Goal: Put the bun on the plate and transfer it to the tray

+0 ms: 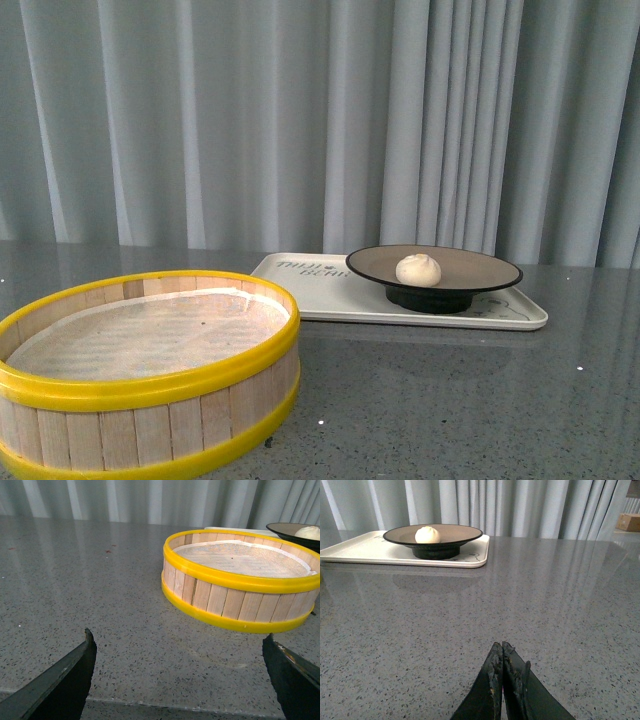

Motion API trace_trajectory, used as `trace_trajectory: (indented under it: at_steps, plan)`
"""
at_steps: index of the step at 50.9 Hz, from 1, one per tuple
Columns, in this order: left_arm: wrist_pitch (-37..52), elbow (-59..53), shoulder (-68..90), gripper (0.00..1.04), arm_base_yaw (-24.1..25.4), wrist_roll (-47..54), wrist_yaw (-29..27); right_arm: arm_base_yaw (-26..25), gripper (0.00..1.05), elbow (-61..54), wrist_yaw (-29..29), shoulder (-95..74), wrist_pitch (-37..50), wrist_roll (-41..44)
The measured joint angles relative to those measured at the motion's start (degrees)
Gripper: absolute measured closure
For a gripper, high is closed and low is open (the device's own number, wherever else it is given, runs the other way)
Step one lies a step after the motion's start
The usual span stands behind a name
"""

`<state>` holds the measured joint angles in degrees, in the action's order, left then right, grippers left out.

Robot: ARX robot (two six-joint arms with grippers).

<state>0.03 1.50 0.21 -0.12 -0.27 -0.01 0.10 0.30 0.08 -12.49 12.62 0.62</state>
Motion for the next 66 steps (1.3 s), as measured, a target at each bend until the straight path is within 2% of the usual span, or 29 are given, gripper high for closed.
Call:
trace_trajectory:
  at_steps: [11, 15, 24, 29, 41, 50, 66]
  plan:
    - [0.0, 0.0, 0.0, 0.07, 0.0, 0.0, 0.0, 0.0, 1.03, 0.0, 0.0, 2.8, -2.8, 0.0]
    - [0.0, 0.0, 0.0, 0.07, 0.0, 0.0, 0.0, 0.0, 1.03, 0.0, -0.1, 10.4, -12.2, 0.0]
    - [0.0, 0.0, 0.0, 0.07, 0.0, 0.0, 0.0, 0.0, 1.03, 0.0, -0.2, 12.2, -12.5, 0.0]
    - [0.0, 0.0, 0.0, 0.07, 0.0, 0.0, 0.0, 0.0, 0.90, 0.0, -0.1, 12.3, -12.5, 0.0]
    - [0.0, 0.0, 0.0, 0.07, 0.0, 0.0, 0.0, 0.0, 0.35, 0.0, -0.1, 12.2, -12.5, 0.0]
    - [0.0, 0.0, 0.0, 0.07, 0.0, 0.0, 0.0, 0.0, 0.07, 0.0, -0.1, 12.2, -12.5, 0.0]
    - [0.0, 0.0, 0.0, 0.07, 0.0, 0.0, 0.0, 0.0, 0.08, 0.0, -0.1, 12.2, -12.5, 0.0]
